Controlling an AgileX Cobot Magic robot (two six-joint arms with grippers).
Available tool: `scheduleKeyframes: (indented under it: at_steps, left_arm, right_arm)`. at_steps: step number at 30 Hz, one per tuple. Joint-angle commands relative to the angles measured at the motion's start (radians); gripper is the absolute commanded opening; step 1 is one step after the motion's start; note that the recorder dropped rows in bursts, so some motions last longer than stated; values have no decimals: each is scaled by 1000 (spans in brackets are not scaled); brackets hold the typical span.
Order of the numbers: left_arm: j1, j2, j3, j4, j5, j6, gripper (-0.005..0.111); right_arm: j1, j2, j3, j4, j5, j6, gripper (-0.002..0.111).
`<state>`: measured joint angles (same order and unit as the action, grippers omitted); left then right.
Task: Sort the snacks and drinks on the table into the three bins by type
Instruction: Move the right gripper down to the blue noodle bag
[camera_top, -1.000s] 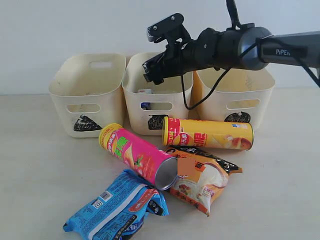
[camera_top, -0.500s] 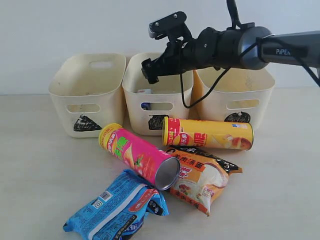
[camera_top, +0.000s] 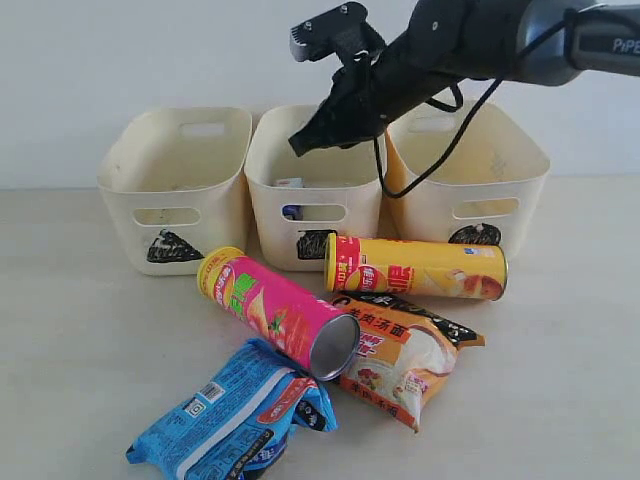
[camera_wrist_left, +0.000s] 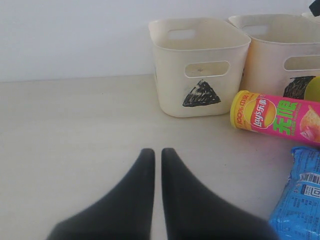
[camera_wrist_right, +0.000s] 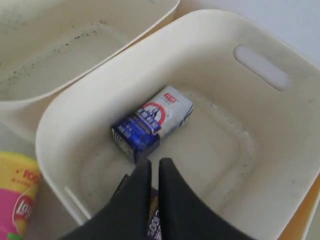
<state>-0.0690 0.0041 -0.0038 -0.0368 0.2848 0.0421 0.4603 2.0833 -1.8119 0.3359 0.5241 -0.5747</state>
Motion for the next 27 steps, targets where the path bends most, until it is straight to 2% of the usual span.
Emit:
scheduleKeyframes:
  at_steps: [1, 7, 11, 20, 27]
  left_arm:
    - [4, -4, 4, -1, -7, -8, 4]
    - [4, -4, 4, -1, -7, -8, 4]
    - [4, -4, 4, -1, -7, -8, 4]
    - [4, -4, 4, -1, -7, -8, 4]
    - [4, -4, 4, -1, -7, -8, 4]
  right_arm:
    - [-2, -53, -4, -45, 144, -6, 2]
    - [-2, -87, -4, -215, 340, 50, 2]
    - [-2, -115, 22, -238, 438, 61, -1]
    - [-2, -296, 324, -238, 284, 27, 0]
    - [0, -448, 530, -224, 265, -211, 0]
